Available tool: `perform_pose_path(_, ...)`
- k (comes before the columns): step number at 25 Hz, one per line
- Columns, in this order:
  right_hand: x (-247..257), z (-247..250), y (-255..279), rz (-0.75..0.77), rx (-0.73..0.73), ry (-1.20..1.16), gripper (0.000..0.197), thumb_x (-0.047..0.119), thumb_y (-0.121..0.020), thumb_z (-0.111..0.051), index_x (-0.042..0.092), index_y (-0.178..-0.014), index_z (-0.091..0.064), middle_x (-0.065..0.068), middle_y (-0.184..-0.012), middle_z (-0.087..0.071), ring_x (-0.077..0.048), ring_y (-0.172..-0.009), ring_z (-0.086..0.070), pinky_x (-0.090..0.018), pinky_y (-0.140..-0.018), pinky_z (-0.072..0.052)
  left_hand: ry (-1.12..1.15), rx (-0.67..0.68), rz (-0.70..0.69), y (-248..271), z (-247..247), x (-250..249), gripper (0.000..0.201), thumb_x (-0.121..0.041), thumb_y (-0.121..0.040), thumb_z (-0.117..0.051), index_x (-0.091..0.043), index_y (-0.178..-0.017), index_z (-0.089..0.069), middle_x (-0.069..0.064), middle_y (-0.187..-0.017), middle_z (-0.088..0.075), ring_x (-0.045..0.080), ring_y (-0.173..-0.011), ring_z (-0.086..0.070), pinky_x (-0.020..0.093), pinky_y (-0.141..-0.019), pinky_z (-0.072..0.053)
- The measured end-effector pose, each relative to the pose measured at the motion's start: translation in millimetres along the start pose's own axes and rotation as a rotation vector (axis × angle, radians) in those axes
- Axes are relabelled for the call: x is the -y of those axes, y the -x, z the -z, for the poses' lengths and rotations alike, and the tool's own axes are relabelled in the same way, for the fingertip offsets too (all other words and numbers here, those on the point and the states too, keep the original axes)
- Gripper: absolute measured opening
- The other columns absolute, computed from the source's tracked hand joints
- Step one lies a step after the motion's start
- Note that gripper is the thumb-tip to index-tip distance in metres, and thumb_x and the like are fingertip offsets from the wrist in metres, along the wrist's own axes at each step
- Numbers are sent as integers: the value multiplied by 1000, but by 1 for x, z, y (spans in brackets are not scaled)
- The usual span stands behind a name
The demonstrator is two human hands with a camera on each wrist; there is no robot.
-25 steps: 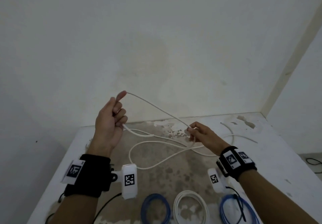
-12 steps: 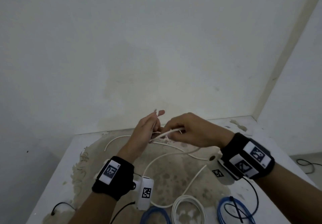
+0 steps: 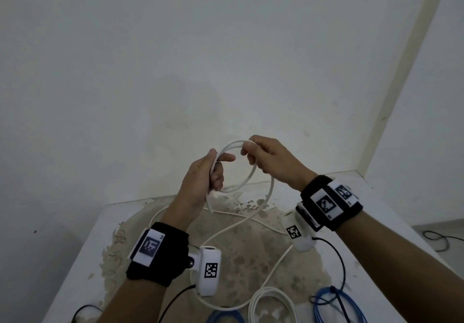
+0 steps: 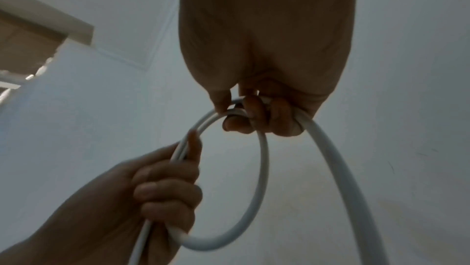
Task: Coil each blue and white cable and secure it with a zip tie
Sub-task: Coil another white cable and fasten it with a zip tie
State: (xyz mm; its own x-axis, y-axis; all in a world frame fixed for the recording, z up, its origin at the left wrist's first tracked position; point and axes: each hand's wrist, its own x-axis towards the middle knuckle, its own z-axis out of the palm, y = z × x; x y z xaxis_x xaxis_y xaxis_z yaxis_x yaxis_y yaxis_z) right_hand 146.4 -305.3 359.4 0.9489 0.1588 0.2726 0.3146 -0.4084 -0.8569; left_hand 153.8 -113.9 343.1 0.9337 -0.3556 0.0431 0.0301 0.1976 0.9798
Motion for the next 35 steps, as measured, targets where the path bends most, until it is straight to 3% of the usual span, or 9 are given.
perform_pose_path(6,-8,-3,-21,-57,2,-136,17,34,-100,-57,21,-110,-62,-5,-92,-66,-15,-60,-45,-24,-59,-46,606,85,-27,10,6,-21,34,-32,-104,-30,-13,-91,-55,-8,-48,-29,5,-39,-14,15,-33,-21)
perform_pose_path(11,-65,17,-10,-303,69,-441,11,17,-99,-59,16,-108,-65,-6,-89,-55,-16,-64,-49,-31,-65,-49,813,4,-221,8,53,-44,34,-31,-104,-33,-12,-114,-60,-8,-54,-38,6,-42,-36,11,-48,-34)
perform_pose_path(15,-75,40,-5,-130,7,361,17,36,-102,-51,35,-96,-67,2,-87,-66,-23,-71,-58,-29,-62,-47,900,-130,-283,7,78,-53,36,-32,-104,-34,-12,-117,-61,-9,-51,-35,8,-38,-31,15,-38,-25)
perform_pose_path(18,-53,34,12,1,299,861,32,50,-102,-42,35,-111,-68,9,-90,-57,-16,-83,-59,-33,-75,-51,896,-168,-278,-1,79,-52,37,-31,-104,-35,-8,-121,-59,-9,-53,-35,7,-41,-33,14,-40,-30)
perform_pose_path(22,11,13,52,281,515,900,30,41,-101,-47,36,-124,-65,17,-83,-49,3,-71,-45,-23,-67,-37,711,-219,-226,-9,52,-38,40,-31,-106,-33,-9,-129,-57,-9,-52,-44,4,-57,-56,17,-67,-54)
perform_pose_path(25,50,23,57,411,456,690,27,31,-104,-48,32,-123,-67,17,-92,-69,11,-65,-48,-16,-65,-39,501,-132,-148,-9,24,-25,41,-30,-106,-29,-7,-116,-62,6,-60,-56,14,-77,-68,30,-80,-58)
perform_pose_path(28,57,42,45,433,330,595,24,33,-104,-51,29,-119,-68,12,-94,-70,-1,-68,-56,-17,-63,-42,232,-22,-41,0,-1,-14,44,-31,-105,-34,3,-91,-58,21,-104,-64,24,-77,-72,37,-65,-60)
perform_pose_path(32,39,58,29,305,115,384,13,29,-97,-63,29,-107,-72,6,-93,-69,-13,-72,-58,-20,-65,-45,140,226,146,20,-25,-12,44,-30,-102,-35,2,-118,-60,4,-61,-55,8,-31,-40,16,-35,-28)
perform_pose_path(35,8,56,22,189,24,228,18,22,-101,-57,26,-112,-71,3,-98,-69,-20,-79,-61,-26,-74,-51,390,436,273,21,-27,-14,45,-31,-101,-35,-2,-124,-61,-5,-50,-39,2,-32,-22,17,-36,-14)
